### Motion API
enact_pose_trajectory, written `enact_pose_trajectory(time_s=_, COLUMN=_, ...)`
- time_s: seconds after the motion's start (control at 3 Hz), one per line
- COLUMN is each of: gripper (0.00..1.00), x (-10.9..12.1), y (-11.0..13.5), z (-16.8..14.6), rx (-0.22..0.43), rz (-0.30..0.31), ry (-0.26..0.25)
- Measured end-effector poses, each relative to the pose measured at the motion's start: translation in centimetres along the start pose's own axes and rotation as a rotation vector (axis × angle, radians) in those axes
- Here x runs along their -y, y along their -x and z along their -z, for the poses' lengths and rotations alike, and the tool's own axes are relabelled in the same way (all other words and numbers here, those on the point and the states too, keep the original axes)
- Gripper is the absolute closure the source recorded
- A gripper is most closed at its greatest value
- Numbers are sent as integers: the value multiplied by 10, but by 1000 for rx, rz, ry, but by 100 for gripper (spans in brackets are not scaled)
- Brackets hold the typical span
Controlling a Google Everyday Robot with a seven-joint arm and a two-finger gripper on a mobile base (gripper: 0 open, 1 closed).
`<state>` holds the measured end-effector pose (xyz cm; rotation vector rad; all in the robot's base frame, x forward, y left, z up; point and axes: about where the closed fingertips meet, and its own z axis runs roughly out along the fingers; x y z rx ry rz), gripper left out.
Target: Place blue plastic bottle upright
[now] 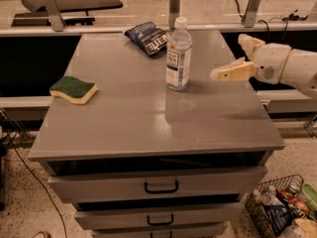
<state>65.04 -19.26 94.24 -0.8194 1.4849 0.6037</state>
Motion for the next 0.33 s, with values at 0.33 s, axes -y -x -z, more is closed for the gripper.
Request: enact_pose_trajectory(time_s=0.33, gripper=0, x=-6, y=1, z=5, rx=-11, rz=7, ry=37)
